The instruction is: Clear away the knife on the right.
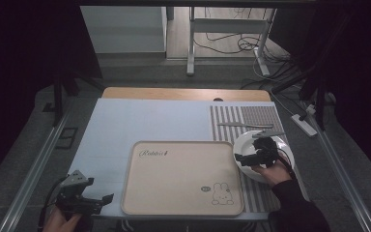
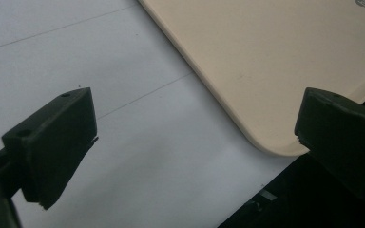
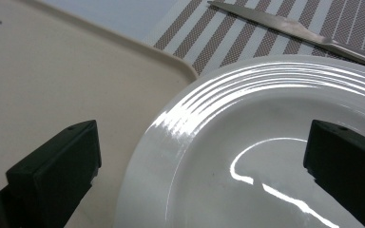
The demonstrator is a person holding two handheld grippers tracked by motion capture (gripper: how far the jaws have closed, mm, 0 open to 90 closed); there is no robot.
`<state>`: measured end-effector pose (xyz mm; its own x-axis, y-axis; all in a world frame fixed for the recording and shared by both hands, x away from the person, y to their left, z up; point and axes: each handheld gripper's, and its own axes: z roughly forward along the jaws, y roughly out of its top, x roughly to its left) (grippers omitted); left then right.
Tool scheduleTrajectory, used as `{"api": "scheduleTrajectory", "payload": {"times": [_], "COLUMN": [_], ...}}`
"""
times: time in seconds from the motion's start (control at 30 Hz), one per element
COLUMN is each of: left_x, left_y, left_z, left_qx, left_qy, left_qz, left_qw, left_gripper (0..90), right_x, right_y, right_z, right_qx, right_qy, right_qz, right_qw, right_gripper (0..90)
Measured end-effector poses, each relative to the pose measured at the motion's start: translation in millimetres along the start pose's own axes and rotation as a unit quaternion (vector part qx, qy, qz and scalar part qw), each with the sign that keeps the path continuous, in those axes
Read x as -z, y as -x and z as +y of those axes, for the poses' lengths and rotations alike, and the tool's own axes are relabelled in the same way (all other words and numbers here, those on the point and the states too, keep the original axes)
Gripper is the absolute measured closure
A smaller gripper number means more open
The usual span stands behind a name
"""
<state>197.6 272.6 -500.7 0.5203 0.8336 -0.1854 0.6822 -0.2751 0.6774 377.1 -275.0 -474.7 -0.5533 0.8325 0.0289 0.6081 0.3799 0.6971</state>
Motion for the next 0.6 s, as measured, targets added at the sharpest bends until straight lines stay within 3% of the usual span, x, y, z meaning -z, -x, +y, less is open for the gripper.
{"api": "scheduleTrajectory", "payload": {"times": [0.6], "left_x": [0.0], "left_y": [-0.1], "left_z": [0.0], "left_qx": [0.0], "left_qy": [0.0], "left_qz": [0.0], "left_qw": [1.0], "left_gripper": [1.3], "right_x": [-23.6], "right_y": [13.6], "right_z": [26.5], "right_qx": [0.008], "right_qy": [-0.021], "right_qz": [-0.012], "right_qw": [0.9997], "right_gripper": [0.0]}}
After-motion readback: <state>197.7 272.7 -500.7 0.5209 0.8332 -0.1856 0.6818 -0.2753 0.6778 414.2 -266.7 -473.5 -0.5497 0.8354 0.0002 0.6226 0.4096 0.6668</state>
